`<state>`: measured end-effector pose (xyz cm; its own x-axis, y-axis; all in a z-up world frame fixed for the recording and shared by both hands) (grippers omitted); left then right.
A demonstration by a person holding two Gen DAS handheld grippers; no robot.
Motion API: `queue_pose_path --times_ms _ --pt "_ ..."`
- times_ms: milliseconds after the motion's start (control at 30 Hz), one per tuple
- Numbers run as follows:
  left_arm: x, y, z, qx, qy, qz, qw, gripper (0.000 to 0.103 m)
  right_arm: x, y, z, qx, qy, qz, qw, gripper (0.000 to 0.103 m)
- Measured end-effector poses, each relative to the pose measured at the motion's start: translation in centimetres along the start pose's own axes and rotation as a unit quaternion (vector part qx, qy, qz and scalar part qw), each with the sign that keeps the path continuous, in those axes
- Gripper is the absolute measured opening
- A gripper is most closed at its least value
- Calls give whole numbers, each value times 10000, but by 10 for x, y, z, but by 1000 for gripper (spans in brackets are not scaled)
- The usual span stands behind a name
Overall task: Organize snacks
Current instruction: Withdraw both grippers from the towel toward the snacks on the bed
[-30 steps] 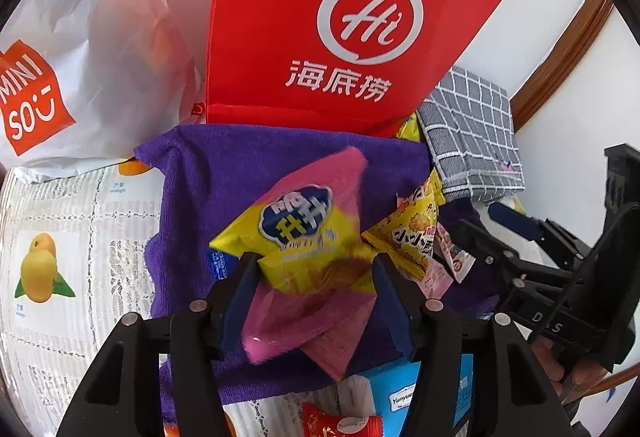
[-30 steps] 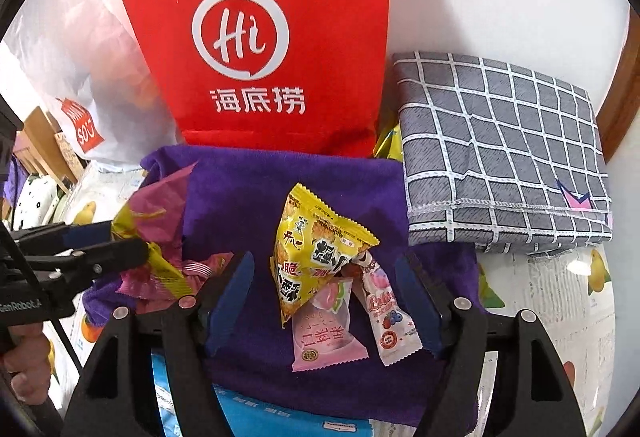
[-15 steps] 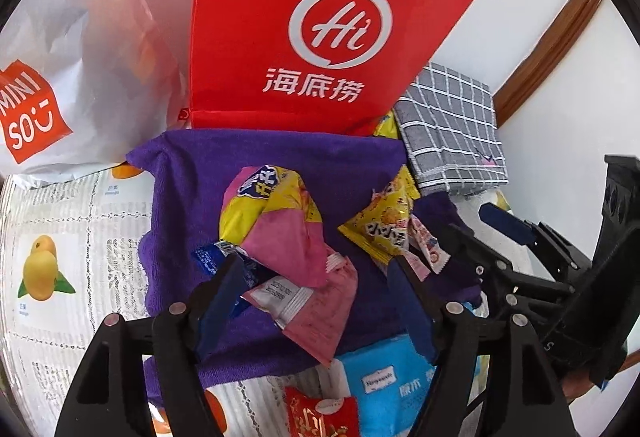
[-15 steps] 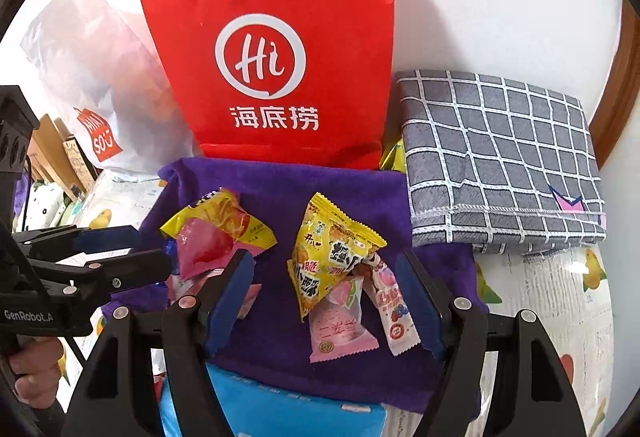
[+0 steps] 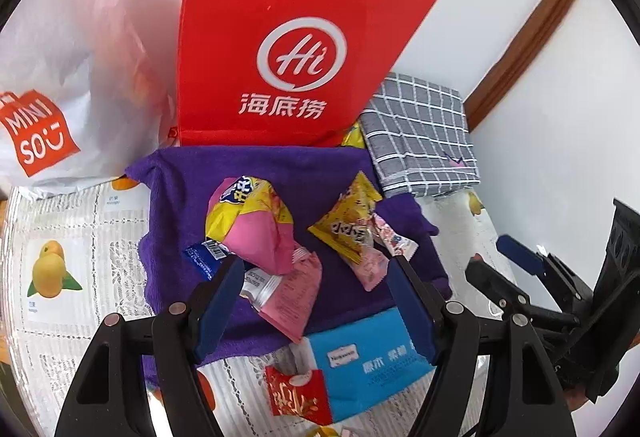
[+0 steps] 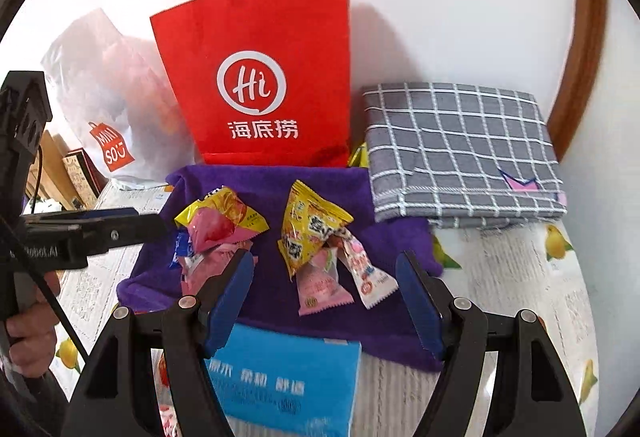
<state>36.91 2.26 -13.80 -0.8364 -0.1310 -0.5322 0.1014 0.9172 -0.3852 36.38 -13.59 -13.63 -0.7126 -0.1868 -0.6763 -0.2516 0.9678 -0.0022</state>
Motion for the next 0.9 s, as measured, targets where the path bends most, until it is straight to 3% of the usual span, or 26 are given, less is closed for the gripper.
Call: queue_pose_path --times_ms 467,700,900 --pt "9 -39 -53 50 -421 456 9981 72 56 -23 -73 291 -68 513 9982 72" --pt "26 -48 -67 -120 -497 655 9965 72 85 -27 -89 330 -24 647 9974 65" --pt "51 -34 -77 -280 -504 620 9964 72 105 -16 -90 226 -18 640 9977 60"
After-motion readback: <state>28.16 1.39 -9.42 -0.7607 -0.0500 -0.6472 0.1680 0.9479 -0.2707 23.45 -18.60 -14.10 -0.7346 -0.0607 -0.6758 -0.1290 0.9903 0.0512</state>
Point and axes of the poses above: each gripper's, at about its wrist camera, not at the fingertips, and z roughly the way its jaws point, y to its left, x to its underside, the point moved 9 cm from there along z, roughly the way its jaws point, and after that the axes turned 4 degrees about -z, right-handed, at the moved point
